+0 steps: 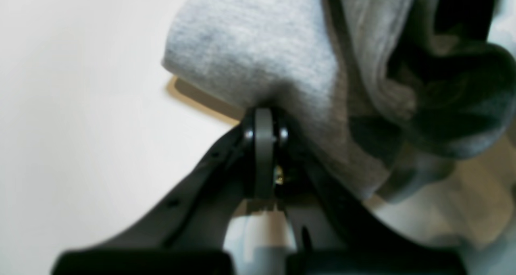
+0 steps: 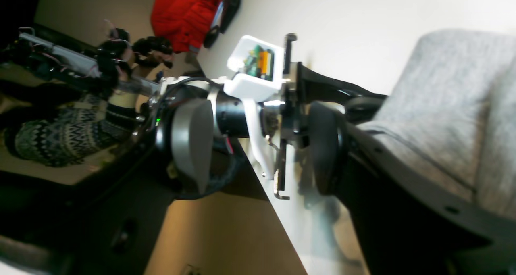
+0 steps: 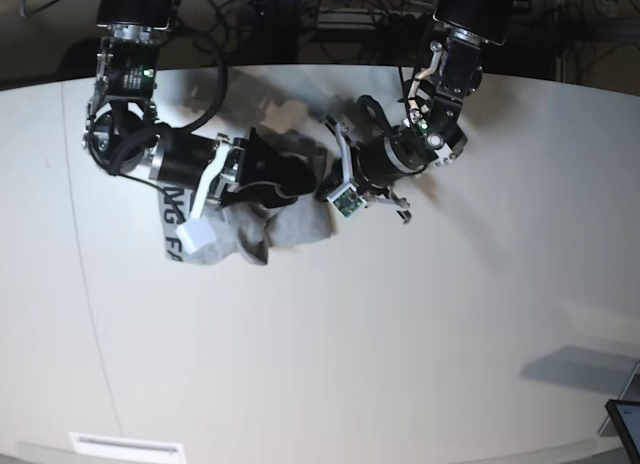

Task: Fold the T-shirt properly
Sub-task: 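Lay the folded end onto the bundle and open the right gripper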

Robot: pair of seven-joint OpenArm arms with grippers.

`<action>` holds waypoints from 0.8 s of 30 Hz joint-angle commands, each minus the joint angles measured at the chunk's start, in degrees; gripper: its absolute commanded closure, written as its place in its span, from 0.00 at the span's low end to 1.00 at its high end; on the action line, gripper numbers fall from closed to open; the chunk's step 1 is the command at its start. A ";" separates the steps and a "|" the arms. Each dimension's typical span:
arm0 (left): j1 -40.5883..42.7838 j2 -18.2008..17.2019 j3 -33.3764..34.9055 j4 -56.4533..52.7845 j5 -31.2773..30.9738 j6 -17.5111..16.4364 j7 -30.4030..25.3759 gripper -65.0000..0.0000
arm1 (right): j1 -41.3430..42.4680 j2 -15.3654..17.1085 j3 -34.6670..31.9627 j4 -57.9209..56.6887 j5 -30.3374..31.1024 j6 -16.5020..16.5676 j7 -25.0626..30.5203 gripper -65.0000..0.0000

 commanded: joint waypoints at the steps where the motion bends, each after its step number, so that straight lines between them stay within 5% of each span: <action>1: 0.83 -1.33 0.03 -0.39 3.04 -0.44 5.31 1.00 | 1.83 0.83 0.19 3.62 2.64 0.56 1.25 0.45; 7: 1.35 -2.03 -0.06 -0.39 3.13 -0.44 5.04 1.00 | 3.24 6.81 4.50 10.83 -4.83 1.35 2.05 0.50; 13: 1.18 -2.47 -0.06 -0.48 3.13 -0.44 5.04 1.00 | 2.18 8.39 6.34 11.09 -18.81 0.74 4.24 1.00; 24: 1.18 -2.47 -0.06 0.75 3.13 -0.44 5.04 1.00 | 0.86 10.33 6.17 8.36 -22.06 1.09 6.44 1.00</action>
